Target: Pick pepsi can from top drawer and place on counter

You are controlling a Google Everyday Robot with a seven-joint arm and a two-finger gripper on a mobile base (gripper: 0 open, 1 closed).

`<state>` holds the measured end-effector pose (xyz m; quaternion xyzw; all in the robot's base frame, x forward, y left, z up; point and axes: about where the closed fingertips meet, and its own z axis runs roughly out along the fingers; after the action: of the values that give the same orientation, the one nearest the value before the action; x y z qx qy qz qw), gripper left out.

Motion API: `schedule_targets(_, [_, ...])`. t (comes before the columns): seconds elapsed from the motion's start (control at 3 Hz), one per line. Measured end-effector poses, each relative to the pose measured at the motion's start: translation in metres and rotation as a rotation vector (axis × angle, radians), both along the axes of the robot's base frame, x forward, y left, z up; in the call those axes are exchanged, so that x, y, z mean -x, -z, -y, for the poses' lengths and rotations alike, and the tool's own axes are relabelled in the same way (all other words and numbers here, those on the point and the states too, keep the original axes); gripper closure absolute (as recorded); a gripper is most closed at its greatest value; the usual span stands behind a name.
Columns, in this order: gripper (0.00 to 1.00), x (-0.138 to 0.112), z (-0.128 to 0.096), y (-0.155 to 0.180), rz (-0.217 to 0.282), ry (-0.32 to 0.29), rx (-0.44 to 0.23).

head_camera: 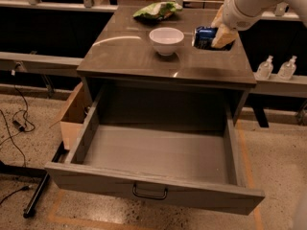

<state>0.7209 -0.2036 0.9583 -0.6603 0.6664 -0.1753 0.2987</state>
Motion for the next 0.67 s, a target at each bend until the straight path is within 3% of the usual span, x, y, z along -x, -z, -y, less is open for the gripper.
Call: schedule_targets(0.67, [1.0,-0.042,-0.026,0.057,-0.126,-0.016,-0.041])
